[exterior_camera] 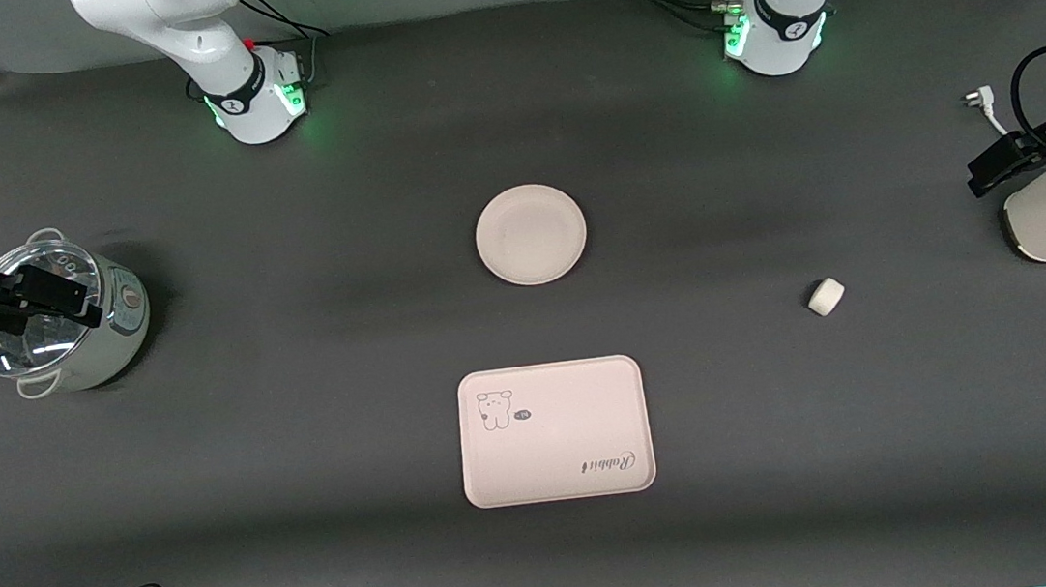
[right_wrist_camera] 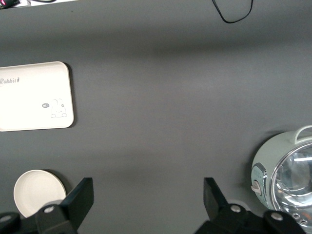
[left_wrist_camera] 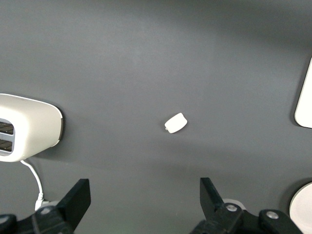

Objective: Place bun in plate and plate on tray
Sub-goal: 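Move the left gripper down toward the white bun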

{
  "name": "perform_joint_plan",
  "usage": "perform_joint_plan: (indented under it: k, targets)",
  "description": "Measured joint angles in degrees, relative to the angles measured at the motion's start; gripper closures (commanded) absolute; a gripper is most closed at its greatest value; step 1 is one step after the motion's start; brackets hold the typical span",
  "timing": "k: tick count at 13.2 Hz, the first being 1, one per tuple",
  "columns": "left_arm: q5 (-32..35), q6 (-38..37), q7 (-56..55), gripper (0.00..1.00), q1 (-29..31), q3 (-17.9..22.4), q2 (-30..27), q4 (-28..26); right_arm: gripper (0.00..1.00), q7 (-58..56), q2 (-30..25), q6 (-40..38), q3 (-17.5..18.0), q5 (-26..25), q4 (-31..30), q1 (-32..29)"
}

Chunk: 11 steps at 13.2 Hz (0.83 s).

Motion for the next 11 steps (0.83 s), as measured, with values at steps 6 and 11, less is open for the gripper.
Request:
perform_joint_plan:
  k: [6, 11]
  targets:
    - [0.0, -0.88, 0.04, 0.0, 0.0, -0.02, 0.01, 0.03, 0.0, -0.03, 0.0, -0.23, 0.0, -0.17, -0.18, 0.0]
    - [0.0, -3.14, 0.21, 0.0, 0.0, -0.28, 0.58, 0.01, 0.0, -0.12, 0.02, -0.26, 0.0, -0.17, -0.84, 0.0]
